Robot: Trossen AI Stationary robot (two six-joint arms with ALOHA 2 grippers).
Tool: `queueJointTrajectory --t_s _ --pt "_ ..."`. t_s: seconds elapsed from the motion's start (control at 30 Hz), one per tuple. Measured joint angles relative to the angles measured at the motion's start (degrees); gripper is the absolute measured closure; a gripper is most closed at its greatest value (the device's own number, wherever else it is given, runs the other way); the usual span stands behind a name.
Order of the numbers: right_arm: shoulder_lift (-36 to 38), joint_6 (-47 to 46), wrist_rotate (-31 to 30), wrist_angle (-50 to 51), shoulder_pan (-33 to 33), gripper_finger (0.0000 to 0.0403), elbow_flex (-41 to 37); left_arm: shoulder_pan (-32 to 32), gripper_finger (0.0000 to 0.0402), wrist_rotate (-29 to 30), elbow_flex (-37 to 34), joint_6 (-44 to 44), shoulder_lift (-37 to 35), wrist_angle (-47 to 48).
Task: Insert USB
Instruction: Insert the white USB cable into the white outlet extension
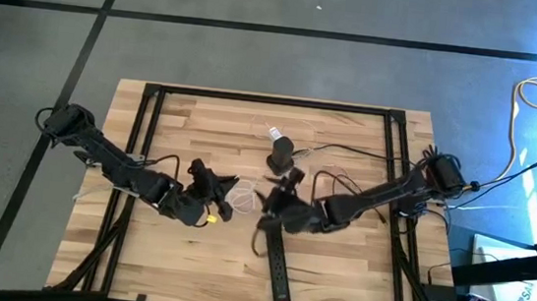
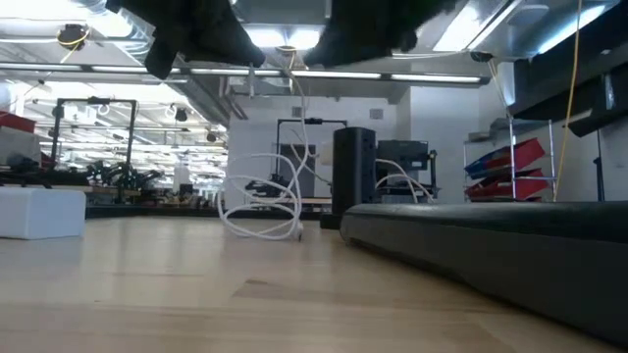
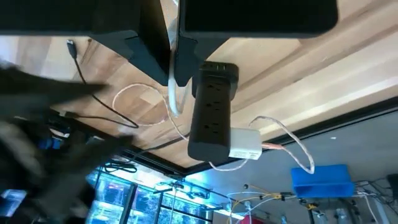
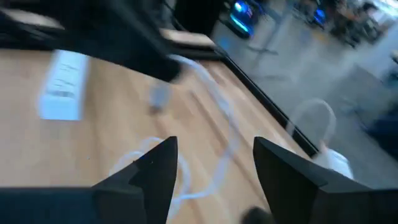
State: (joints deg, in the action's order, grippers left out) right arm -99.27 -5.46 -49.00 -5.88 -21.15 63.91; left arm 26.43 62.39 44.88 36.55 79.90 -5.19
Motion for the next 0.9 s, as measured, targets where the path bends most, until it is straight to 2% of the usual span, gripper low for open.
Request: queueJointTrajectory --t_s 0.13,0.27,0.4,0.53,0.63,0.9 --pt "-0.71 7.35 1.51 -19.07 -2.76 0.0222 -4.07 -0.6 0.0401 0.55 0.0 -0.05 0.0 -2.5" --pt "-2.91 7.71 8.8 -30.32 -1.71 0.0226 -7.49 -0.72 0.0401 0.56 0.0 -1.35 0.0 -5.9" --pt "-6.77 4.99 9.66 -33.21 1.5 0.0226 -7.4 -0.57 0.0401 0.53 0.0 -4.73 -0.02 -11.12" --pt "-9.23 3.19 8.87 -33.52 3.76 0.0227 -5.85 -0.68 0.0401 0.46 0.0 -6.32 -0.02 -12.26" --pt "-9.68 5.09 3.93 -32.64 3.51 0.0227 -4.14 -0.99 0.0401 0.39 0.0 -6.71 -0.02 -12.24" --pt "-9.71 7.33 3.06 -32.15 3.21 0.0227 -1.57 -0.99 0.0401 -0.31 0.0 -6.81 -0.02 -13.26"
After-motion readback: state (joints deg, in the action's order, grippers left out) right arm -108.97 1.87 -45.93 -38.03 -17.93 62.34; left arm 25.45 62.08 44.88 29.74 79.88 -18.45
